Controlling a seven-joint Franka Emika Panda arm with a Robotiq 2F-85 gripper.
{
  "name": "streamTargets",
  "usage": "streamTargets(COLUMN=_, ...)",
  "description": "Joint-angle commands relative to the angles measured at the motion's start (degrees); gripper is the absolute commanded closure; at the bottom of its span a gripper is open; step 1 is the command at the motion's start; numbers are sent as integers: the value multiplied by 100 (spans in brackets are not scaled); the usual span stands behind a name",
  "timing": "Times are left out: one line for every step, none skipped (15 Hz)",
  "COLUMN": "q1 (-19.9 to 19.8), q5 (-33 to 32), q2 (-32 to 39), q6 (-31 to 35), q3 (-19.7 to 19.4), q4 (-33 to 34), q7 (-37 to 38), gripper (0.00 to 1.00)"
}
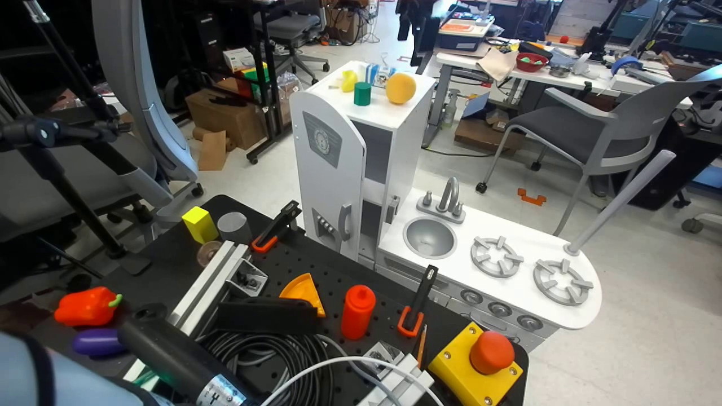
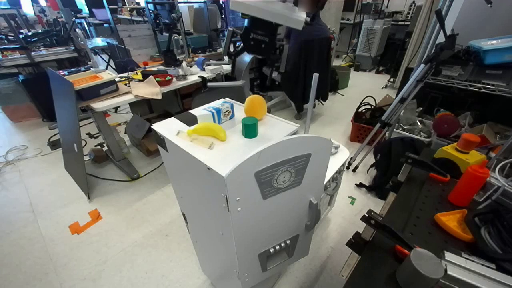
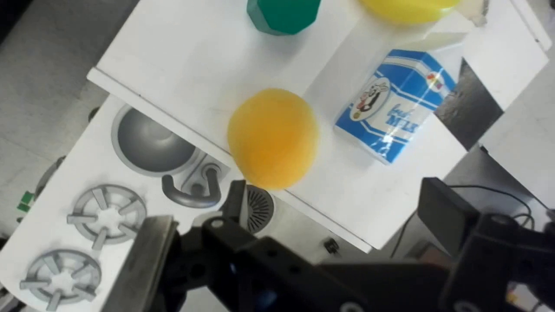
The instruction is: Move the yellow plush toy to the right
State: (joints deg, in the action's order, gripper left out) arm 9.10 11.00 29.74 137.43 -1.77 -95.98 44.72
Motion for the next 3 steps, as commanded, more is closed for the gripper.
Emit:
streamTargets(q1=200, q5=-388, q2=-900, q6=758, q3=-70, q4=-1078, q7=74, gripper=0)
streamTargets(q1=197, q5=-436, q2=-986, q6=595, q3=-66, q4=-1163, q7=120, gripper=0)
streamTargets(q1=109, q5=-304, q2=-593, q6=430, q3=33, q4=-636, q7=49, gripper=0)
